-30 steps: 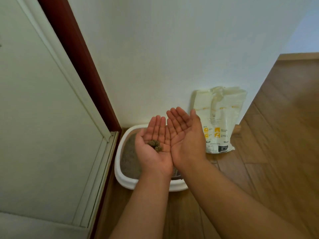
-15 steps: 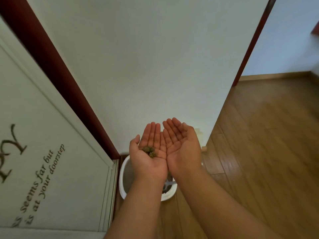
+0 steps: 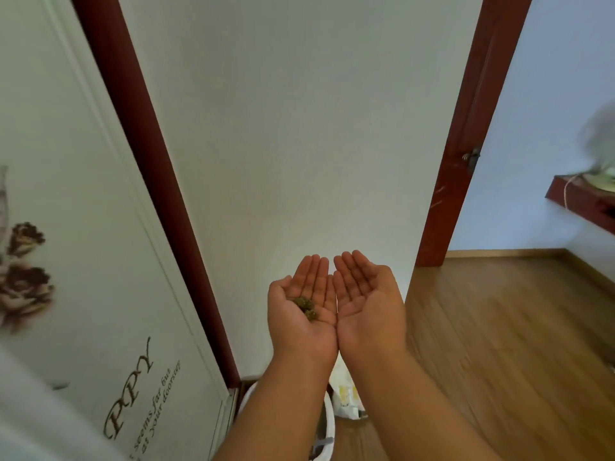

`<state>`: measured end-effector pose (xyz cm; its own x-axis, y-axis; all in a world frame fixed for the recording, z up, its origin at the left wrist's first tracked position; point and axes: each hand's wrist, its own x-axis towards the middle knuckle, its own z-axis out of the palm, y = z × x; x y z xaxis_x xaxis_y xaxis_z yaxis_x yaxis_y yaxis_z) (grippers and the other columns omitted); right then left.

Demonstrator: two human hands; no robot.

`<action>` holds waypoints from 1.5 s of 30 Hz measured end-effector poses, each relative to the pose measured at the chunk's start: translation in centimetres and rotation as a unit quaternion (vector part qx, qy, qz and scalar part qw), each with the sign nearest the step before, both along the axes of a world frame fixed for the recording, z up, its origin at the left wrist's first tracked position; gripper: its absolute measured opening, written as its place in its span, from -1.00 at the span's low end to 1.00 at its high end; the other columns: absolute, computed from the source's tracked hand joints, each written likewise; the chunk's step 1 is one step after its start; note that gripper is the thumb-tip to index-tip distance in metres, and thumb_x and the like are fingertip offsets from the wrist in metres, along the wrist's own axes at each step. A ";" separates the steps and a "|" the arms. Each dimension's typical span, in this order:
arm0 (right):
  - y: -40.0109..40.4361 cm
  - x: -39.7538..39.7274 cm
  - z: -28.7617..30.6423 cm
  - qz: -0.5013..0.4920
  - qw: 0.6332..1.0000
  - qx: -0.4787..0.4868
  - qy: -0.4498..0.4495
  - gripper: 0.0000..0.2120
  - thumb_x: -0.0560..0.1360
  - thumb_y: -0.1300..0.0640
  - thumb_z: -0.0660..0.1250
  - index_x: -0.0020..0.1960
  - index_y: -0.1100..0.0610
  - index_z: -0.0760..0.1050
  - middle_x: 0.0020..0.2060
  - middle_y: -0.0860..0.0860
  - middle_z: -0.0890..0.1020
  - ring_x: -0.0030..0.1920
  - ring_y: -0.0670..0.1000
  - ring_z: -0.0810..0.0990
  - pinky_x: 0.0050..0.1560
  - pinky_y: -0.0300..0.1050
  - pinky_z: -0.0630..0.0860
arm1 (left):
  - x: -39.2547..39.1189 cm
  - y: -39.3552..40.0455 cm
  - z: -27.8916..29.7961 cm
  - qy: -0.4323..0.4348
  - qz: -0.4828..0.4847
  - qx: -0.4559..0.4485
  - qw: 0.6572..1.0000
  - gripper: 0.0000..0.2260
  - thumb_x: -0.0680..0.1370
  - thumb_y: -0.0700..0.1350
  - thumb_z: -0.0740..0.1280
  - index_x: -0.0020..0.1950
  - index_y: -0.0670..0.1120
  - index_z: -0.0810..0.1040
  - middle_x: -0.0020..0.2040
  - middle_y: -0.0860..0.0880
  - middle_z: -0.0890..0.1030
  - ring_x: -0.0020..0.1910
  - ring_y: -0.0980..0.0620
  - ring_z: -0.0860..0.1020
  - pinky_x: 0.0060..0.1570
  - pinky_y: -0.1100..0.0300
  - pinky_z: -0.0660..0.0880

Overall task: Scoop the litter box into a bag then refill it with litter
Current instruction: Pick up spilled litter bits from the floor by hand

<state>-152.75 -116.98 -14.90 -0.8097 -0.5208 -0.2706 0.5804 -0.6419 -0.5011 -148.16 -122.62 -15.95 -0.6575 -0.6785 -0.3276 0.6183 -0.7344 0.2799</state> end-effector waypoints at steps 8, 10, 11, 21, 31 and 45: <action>4.8 1.2 2.2 0.019 1.000 -0.010 0.019 -0.70 0.64 0.14 0.19 0.24 0.24 0.60 0.06 0.13 0.73 0.08 0.08 0.72 0.25 -0.02 0.55 | 1.4 4.7 2.7 0.006 0.009 -0.011 1.000 -0.63 0.64 -0.11 0.16 0.25 -0.27 0.64 0.16 -0.21 0.71 0.22 -0.18 0.67 0.43 -0.05 0.45; 5.5 1.1 2.4 0.016 1.000 -0.011 0.015 -0.70 0.63 0.14 0.20 0.22 0.24 0.60 0.05 0.13 0.73 0.08 0.08 0.72 0.24 -0.02 0.55 | 1.3 5.4 2.9 0.006 0.014 -0.012 1.000 -0.63 0.63 -0.10 0.16 0.25 -0.27 0.64 0.16 -0.21 0.71 0.22 -0.17 0.67 0.44 -0.05 0.44; 5.8 1.0 2.5 0.016 1.000 -0.010 0.015 -0.70 0.63 0.14 0.20 0.22 0.25 0.61 0.05 0.14 0.73 0.08 0.08 0.72 0.24 -0.02 0.55 | 1.2 5.8 3.0 0.004 0.016 -0.013 1.000 -0.63 0.63 -0.10 0.16 0.24 -0.26 0.64 0.16 -0.20 0.72 0.21 -0.17 0.67 0.43 -0.04 0.45; 8.8 -3.5 3.2 -0.093 0.995 -0.016 0.016 -0.69 0.62 0.14 0.20 0.21 0.26 0.61 0.06 0.14 0.73 0.08 0.10 0.72 0.28 0.00 0.54 | -4.3 8.2 4.0 -0.011 -0.083 -0.029 0.996 -0.62 0.66 -0.09 0.13 0.25 -0.24 0.65 0.12 -0.18 0.73 0.11 -0.13 0.72 0.26 0.01 0.57; 12.1 -8.2 3.8 -0.320 0.947 -0.026 -0.011 -0.72 0.61 0.17 0.22 0.18 0.26 0.62 0.03 0.17 0.73 0.06 0.13 0.73 0.30 0.06 0.54 | -12.3 10.9 4.5 -0.018 -0.301 -0.043 0.953 -0.62 0.65 -0.09 0.14 0.23 -0.24 0.66 0.13 -0.22 0.72 0.12 -0.18 0.71 0.34 -0.07 0.53; 17.6 -3.7 0.3 -0.569 0.820 0.001 -0.057 -0.72 0.62 0.13 0.22 0.20 0.21 0.62 0.02 0.14 0.74 0.03 0.10 0.74 0.16 0.00 0.60 | -12.5 17.2 -0.6 -0.022 -0.580 -0.014 0.814 -0.59 0.69 -0.04 0.12 0.26 -0.24 0.65 0.20 -0.23 0.69 0.20 -0.20 0.68 0.41 -0.09 0.47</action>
<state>-156.48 -99.42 -14.60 -0.7399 0.5558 -0.3791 -0.3509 -0.7996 -0.4874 -160.62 -105.44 -16.51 -0.8492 0.3833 -0.3633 -0.4979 -0.8103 0.3090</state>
